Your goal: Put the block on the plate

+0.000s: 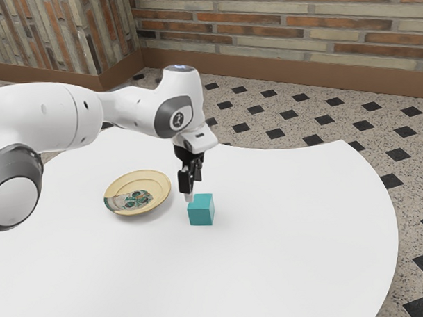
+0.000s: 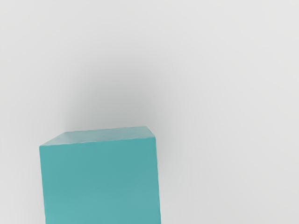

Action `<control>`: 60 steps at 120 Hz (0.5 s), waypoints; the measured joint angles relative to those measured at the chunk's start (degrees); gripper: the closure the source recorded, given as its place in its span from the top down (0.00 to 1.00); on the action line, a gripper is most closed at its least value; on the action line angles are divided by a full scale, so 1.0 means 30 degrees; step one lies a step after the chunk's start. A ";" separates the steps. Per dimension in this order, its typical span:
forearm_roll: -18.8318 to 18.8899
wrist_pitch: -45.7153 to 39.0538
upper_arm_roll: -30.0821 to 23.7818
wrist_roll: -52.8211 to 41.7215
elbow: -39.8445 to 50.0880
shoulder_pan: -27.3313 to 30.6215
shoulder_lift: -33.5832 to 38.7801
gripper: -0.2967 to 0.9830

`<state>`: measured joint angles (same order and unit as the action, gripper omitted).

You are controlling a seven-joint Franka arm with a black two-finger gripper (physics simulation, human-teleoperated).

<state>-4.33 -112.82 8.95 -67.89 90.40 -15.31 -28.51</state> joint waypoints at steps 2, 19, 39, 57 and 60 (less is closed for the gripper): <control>-0.0014 -0.0054 0.0001 0.0059 -0.0025 0.0018 -0.0125 0.77; -0.0063 -0.0893 0.0022 0.0502 -0.0214 0.0060 -0.1163 0.77; -0.0140 -0.1905 0.0058 0.0916 -0.0215 0.0063 -0.1828 0.77; -0.0217 -0.2637 0.0050 0.1204 -0.0215 0.0063 -0.2530 0.77; -0.0274 -0.2743 0.0054 0.1245 -0.0214 0.0063 -0.2671 0.77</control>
<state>-5.15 -121.04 9.12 -64.15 89.76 -15.12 -36.52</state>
